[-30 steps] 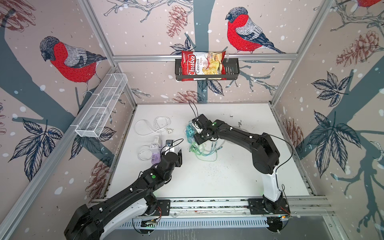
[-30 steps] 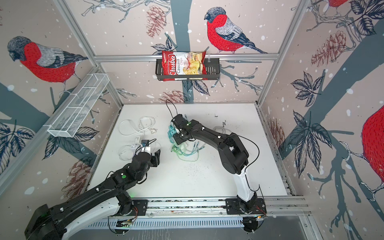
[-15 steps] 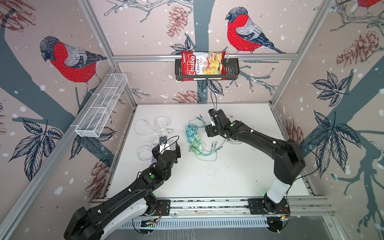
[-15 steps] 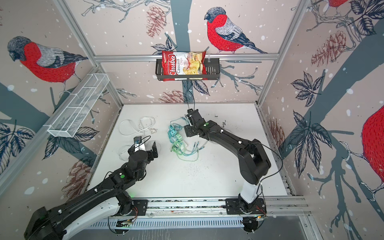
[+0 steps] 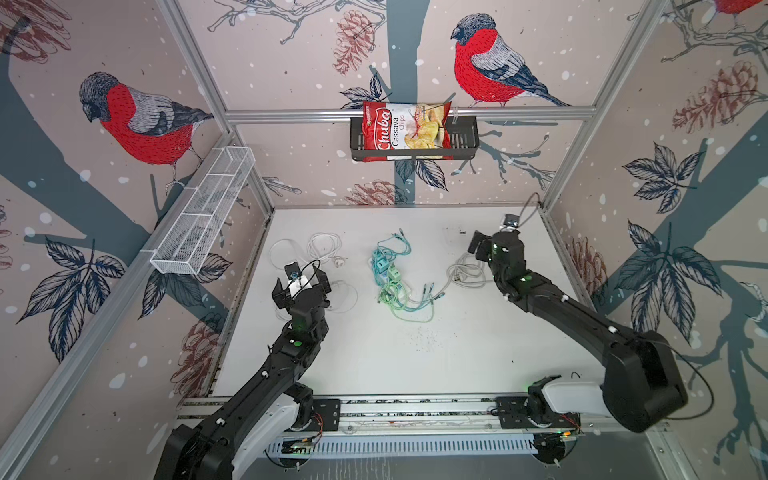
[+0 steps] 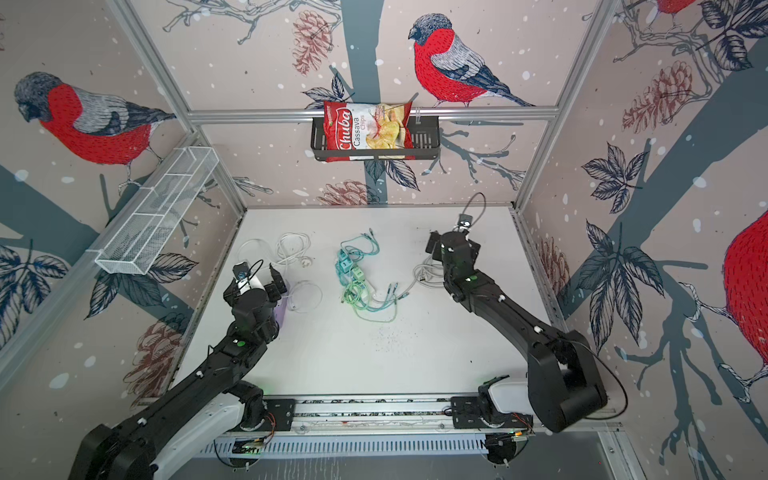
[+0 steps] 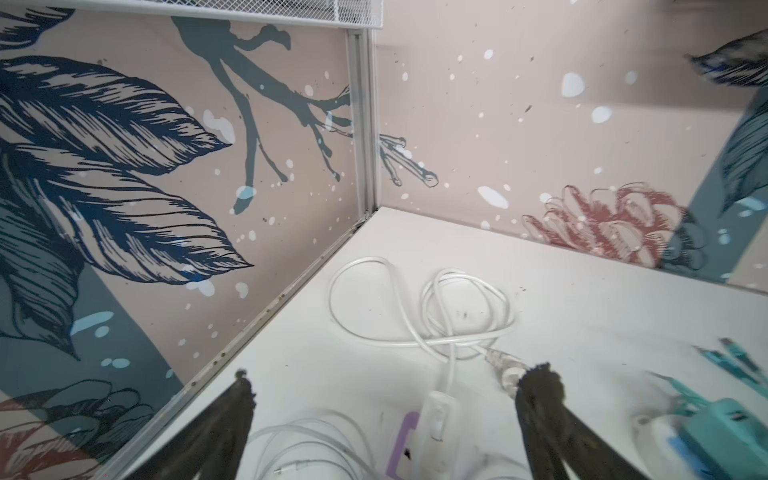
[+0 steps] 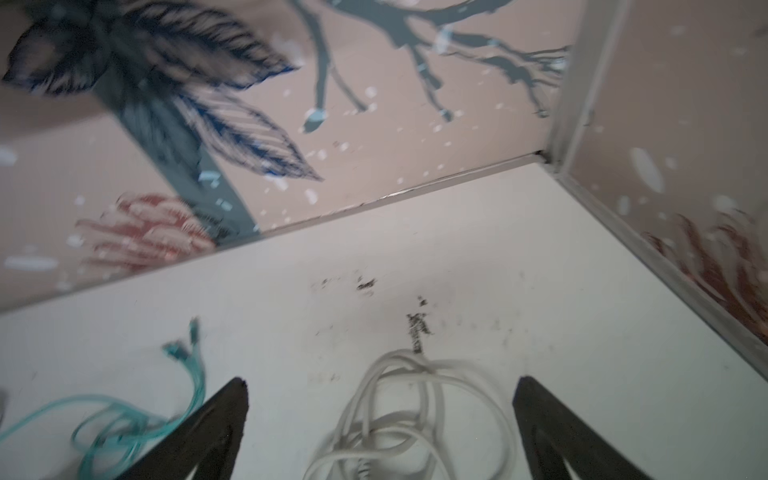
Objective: Insert the plug
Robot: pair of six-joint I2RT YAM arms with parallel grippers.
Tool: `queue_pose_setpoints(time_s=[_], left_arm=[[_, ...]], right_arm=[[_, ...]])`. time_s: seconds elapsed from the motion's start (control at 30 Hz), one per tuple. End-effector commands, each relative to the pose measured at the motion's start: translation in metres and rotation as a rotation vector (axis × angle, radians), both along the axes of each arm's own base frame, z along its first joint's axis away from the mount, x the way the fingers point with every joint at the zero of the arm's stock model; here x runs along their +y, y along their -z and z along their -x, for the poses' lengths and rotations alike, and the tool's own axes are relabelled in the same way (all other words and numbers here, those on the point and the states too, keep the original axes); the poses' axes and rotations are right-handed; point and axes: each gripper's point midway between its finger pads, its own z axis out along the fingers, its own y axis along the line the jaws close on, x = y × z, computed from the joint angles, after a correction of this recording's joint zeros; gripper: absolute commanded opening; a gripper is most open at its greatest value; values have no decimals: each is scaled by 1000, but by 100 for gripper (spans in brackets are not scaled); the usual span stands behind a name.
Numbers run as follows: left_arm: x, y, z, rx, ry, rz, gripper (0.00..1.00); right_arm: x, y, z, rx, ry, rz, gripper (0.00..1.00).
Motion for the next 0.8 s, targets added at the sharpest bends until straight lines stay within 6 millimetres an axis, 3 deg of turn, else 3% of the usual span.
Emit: queue_pose_setpoints(time_s=[0.0,0.03,0.1,0.23,0.37,0.47,0.57,0.63,0.77], left_arm=[[8,-8,-3,-70,-32,-48,97],[8,-7,-3,-88,-36,-53,97],[7,-3,-5,-113,-28,-47,97],[1,9,-19,-89,5,-56,97],[-4,15,-22,-101,39,-90,97],[-4,21,-22,-115,64,-87,97],[-9,26,-26,-115,91,-100,97],[-11,27,-23,-139,112,-107,97],[-10,21,-15,-189,116,-131,97]], right_arm=[[-49,-28,10,-188,222,-113,100],[-66,-29,19,-238,295,-126,100],[-81,-30,30,-313,342,-135,100],[-93,-23,32,-333,350,-32,100],[-102,12,16,-118,366,173,100],[-101,28,22,-127,291,243,99],[-99,34,39,-235,198,183,100],[-110,29,54,-311,221,100,100],[-124,40,58,-258,262,96,100]])
